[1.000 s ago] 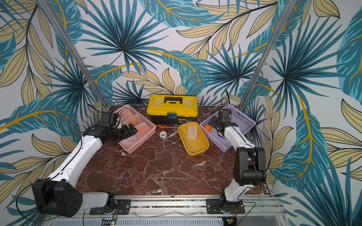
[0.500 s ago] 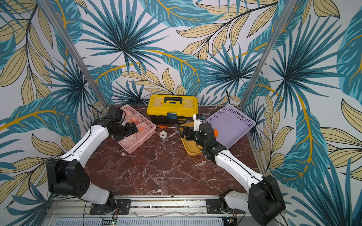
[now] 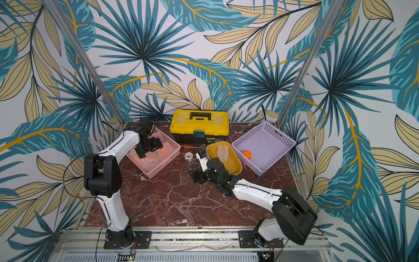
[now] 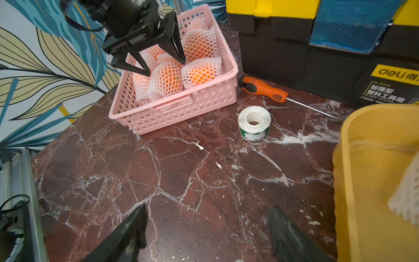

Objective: Remove foam nets from oranges
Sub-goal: Pick up the orange from the basket.

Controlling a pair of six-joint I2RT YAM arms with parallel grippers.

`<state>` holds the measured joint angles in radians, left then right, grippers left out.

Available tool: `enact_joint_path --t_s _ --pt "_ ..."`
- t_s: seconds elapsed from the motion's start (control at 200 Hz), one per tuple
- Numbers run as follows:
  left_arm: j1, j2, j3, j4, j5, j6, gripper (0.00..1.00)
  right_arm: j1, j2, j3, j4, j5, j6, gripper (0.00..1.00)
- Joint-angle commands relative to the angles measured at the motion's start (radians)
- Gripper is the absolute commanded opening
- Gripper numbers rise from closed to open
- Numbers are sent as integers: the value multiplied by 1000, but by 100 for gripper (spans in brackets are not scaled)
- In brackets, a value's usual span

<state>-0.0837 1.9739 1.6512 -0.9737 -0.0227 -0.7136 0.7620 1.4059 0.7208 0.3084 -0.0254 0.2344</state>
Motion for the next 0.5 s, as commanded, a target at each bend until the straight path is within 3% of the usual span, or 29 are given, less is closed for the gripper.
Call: enact_joint_path --t_s 0.0,0.496 --pt "21 22 39 -66 -60 -70 97 8 -25 -27 54 31 -24 84" --pt "28 129 71 -66 -119 -112 88 10 -6 -20 58 24 -14 84"
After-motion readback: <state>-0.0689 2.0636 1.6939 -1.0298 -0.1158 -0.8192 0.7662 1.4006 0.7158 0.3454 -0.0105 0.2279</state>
